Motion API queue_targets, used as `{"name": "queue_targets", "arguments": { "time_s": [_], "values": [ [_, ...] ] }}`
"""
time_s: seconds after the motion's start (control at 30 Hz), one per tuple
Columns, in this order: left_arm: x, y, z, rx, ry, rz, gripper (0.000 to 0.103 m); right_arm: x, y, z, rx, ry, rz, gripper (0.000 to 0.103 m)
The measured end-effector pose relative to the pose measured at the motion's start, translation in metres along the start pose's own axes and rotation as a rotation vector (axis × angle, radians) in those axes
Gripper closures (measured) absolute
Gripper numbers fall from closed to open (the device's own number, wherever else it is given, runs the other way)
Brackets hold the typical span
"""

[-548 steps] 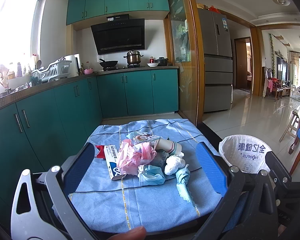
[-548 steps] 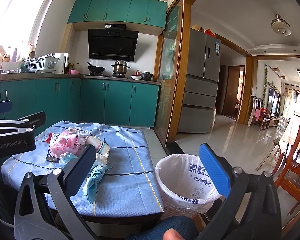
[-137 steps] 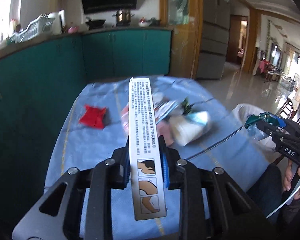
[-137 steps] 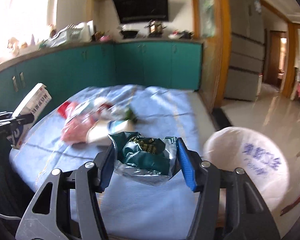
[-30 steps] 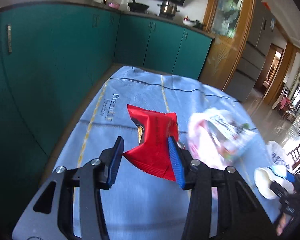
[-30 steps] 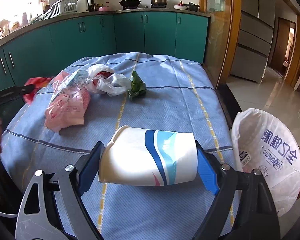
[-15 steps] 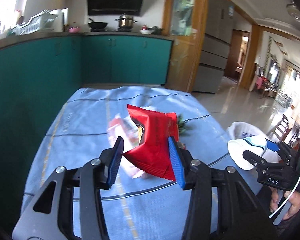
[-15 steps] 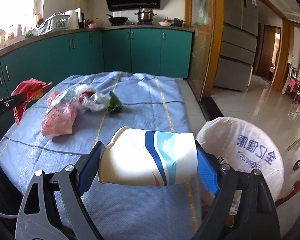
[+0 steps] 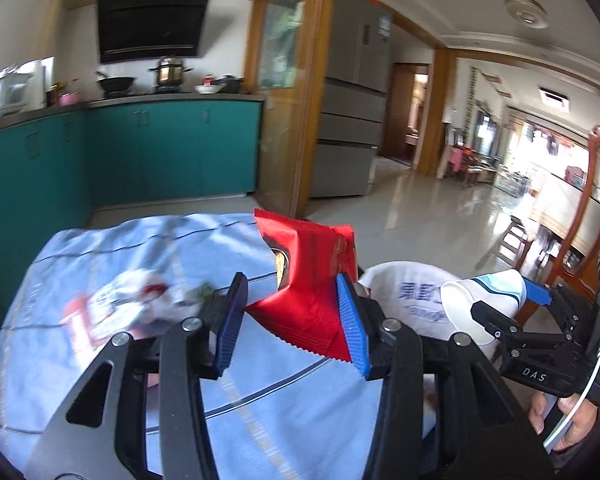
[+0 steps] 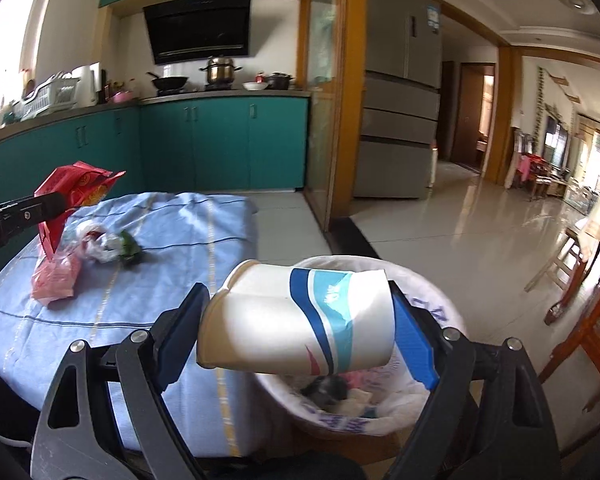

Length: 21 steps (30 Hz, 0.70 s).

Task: Collect trash
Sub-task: 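Carry the red packet and paper cup over the white bin and open both tools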

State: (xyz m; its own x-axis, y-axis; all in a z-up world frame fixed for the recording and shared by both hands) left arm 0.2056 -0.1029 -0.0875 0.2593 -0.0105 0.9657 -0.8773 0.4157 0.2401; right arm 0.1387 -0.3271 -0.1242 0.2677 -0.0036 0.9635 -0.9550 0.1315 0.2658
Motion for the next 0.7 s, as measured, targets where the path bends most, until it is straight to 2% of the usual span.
{"name": "queue_targets", "arguments": {
  "time_s": [0.13, 0.33, 0.5, 0.7],
  "values": [
    [0.001, -0.022, 0.034, -0.073, -0.006, -0.015, 0.057, -0.004, 0.006, 0.035, -0.074, -0.016, 0.007, 0.018],
    [-0.008, -0.047, 0.07, -0.122, -0.013, -0.048, 0.057, -0.012, 0.012, 0.071, -0.147, -0.031, 0.021, 0.018],
    [-0.025, -0.072, 0.088, -0.153, 0.004, -0.107, 0.057, -0.027, 0.003, 0.084, -0.176, -0.042, 0.006, 0.018],
    [-0.049, -0.108, 0.114, -0.191, 0.0, -0.182, 0.056, -0.044, -0.02, 0.084, -0.158, -0.079, -0.016, 0.018]
  ]
}}
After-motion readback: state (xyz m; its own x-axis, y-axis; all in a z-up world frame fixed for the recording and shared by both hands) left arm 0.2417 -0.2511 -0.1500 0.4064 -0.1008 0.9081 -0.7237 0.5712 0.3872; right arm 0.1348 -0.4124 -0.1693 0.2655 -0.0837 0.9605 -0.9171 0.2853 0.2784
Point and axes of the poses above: each gripper's, at about its wrist camera, not at the fingertips, and y roughly against the way its jaws point, z to its right, x to its top, the point moved 5 cm from there along -y, roughly the way its jaws point, and after that the axes turned 12 degrees about z, right-handed, at the moved point
